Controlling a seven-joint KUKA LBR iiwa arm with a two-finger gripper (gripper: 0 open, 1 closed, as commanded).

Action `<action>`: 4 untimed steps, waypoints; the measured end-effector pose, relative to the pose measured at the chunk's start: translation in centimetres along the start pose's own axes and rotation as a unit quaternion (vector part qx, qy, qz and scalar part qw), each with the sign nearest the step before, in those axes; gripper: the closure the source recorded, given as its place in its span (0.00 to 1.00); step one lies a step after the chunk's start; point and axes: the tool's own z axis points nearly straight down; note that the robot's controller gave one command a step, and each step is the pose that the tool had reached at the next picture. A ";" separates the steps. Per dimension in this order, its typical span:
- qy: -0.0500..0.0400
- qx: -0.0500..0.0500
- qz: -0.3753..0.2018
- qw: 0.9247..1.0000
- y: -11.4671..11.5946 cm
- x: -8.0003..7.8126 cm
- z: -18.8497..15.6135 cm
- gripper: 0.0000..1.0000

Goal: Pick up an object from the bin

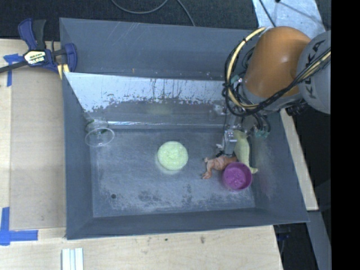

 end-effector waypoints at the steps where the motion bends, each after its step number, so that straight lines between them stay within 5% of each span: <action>1: -0.002 0.000 -0.028 1.000 6.9 -1.3 7.2 0.00; 2: 0.001 0.000 0.057 0.998 9.4 0.3 7.3 0.00; 3: -0.001 0.000 -0.009 1.000 9.6 0.1 6.2 0.00; 4: 0.000 0.000 0.061 0.998 15.7 0.7 7.7 0.00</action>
Offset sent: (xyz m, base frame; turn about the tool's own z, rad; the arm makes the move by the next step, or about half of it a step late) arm -0.0121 0.0998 -0.0465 0.2271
